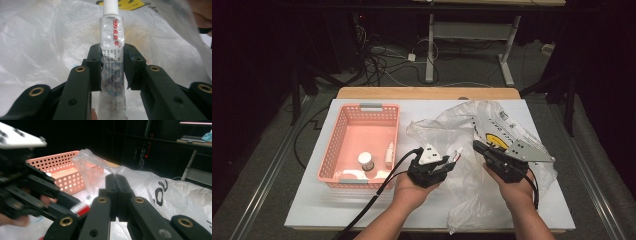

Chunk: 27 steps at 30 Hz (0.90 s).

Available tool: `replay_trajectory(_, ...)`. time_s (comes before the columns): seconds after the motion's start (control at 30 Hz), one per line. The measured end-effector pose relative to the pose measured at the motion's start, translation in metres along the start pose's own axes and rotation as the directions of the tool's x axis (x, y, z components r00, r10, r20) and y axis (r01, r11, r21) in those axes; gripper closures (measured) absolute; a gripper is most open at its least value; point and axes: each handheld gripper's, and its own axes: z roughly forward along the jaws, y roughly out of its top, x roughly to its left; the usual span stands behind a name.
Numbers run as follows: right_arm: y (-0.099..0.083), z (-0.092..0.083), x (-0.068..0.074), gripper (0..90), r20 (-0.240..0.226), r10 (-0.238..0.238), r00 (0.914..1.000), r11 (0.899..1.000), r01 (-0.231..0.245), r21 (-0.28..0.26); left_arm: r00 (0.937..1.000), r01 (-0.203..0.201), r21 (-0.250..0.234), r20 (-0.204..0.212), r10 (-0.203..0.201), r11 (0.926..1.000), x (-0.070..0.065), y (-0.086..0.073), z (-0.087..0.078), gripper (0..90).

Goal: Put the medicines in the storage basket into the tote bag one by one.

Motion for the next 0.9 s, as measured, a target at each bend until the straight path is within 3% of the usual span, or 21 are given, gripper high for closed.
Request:
replay_trajectory(0.4, 0.003, -0.002, 0.0, 90.0, -0.006, 0.009, 0.9999, 1.0, -0.009, -0.018, 0.9997, 0.018, 0.011, 0.014, -0.018, 0.9998, 0.002, 0.006, 0.044, 68.2)
replay_trajectory(0.6, 0.004, -0.004, -0.001, 90.0, -0.007, 0.011, 0.9999, 1.0, -0.012, -0.028, 0.9997, 0.024, 0.044, -0.002, -0.024, 0.9987, 0.004, 0.004, 0.069, 68.2)
replay_trajectory(0.9, 0.005, -0.003, 0.0, 90.0, -0.013, 0.011, 0.9999, 1.0, -0.011, -0.029, 0.9997, 0.022, 0.076, -0.012, -0.021, 0.9969, 0.005, 0.002, 0.09, 68.1)
